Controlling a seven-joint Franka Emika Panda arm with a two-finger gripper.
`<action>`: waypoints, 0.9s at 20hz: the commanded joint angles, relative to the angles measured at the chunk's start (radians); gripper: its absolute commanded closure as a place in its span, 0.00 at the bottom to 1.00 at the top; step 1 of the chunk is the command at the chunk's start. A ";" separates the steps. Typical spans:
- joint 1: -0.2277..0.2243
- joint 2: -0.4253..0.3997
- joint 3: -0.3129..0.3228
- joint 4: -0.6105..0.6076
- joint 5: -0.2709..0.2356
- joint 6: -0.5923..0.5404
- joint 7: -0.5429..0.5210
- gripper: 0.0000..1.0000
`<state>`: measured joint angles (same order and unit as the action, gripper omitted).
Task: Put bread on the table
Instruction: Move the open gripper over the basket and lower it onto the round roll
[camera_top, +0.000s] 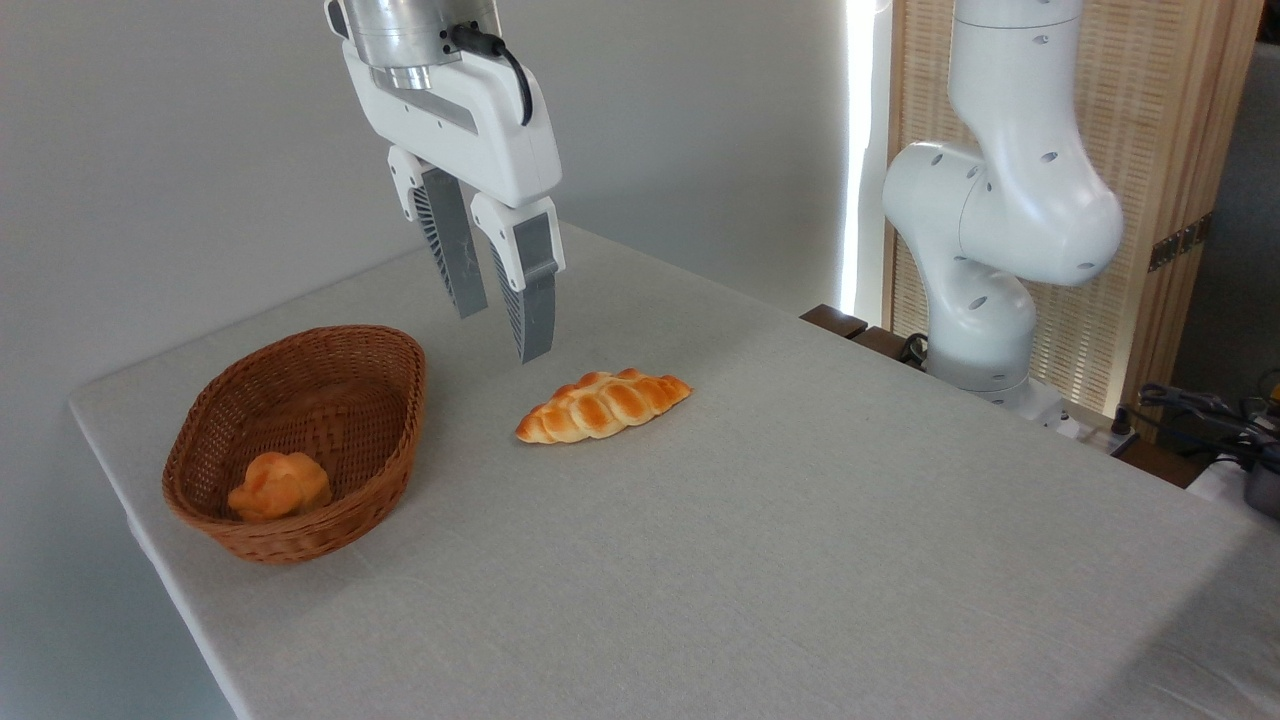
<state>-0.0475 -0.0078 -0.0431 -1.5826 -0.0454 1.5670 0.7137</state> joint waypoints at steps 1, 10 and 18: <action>0.001 -0.017 0.005 -0.017 0.013 0.018 -0.010 0.00; -0.008 0.006 -0.036 -0.017 -0.022 0.125 -0.011 0.00; -0.040 0.129 -0.162 -0.027 -0.036 0.436 -0.019 0.00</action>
<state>-0.0637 0.0692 -0.1786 -1.6081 -0.0677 1.8999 0.7030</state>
